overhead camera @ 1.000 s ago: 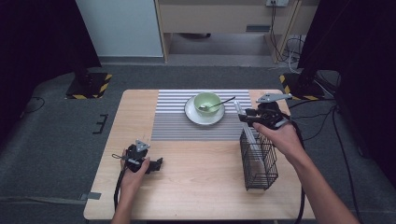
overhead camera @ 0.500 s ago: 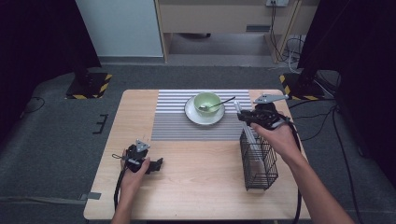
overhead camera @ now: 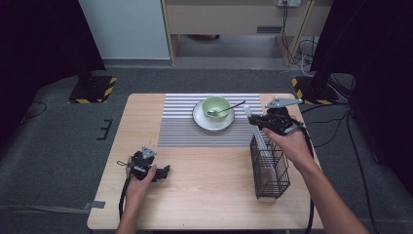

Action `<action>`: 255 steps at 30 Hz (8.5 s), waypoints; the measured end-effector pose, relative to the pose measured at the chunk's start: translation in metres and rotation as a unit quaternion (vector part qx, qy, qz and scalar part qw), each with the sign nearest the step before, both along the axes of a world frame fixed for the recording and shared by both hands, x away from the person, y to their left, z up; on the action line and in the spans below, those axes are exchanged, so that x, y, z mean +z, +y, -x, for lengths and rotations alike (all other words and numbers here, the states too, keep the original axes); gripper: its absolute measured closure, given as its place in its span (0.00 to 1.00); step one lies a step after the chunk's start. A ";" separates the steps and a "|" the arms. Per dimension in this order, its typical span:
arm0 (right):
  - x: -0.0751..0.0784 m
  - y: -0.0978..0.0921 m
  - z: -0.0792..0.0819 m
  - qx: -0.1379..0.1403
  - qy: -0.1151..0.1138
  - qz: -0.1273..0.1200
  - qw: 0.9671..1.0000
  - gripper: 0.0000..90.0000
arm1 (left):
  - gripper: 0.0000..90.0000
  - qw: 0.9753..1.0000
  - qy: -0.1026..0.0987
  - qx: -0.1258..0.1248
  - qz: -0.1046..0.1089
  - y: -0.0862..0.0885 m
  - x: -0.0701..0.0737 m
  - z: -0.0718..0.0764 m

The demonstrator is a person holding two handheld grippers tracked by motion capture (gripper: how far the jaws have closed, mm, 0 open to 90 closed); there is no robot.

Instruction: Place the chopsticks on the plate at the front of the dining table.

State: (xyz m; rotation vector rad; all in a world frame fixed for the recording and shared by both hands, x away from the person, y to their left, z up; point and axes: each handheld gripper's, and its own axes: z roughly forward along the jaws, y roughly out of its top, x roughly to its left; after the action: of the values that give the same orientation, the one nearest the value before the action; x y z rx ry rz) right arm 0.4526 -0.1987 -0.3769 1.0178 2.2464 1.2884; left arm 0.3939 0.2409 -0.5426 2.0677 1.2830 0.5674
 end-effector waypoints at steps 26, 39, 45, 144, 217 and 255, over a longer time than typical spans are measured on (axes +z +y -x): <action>0.056 -0.029 0.015 0.029 -0.053 -0.074 0.995 0.93 | 0.05 0.993 -0.085 -0.042 0.067 -0.033 0.060 0.006; 0.081 -0.049 0.011 0.025 -0.069 -0.127 0.989 0.93 | 0.05 0.984 -0.111 -0.080 0.115 -0.072 0.100 -0.002; 0.098 -0.043 0.020 0.036 -0.087 -0.140 0.986 0.93 | 0.05 0.980 -0.120 -0.080 0.139 -0.082 0.111 0.000; 0.088 0.052 0.010 0.104 -0.050 -0.219 0.969 0.93 | 0.81 0.944 -0.115 -0.223 0.215 -0.158 0.117 -0.003; 0.087 0.038 0.016 0.094 -0.063 -0.191 0.975 0.68 | 0.96 0.950 -0.128 -0.187 0.217 -0.155 0.105 -0.002; -0.065 -0.126 0.005 -0.246 -0.019 -0.077 0.966 0.22 | 0.96 0.968 -0.158 -0.043 0.191 -0.115 0.119 -0.019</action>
State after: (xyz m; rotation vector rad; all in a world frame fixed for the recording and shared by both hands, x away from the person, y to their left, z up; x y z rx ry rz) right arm 0.4477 -0.3248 -0.4421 1.4754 1.7240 1.2501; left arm 0.4125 0.1257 -0.4232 1.6303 1.0192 0.5361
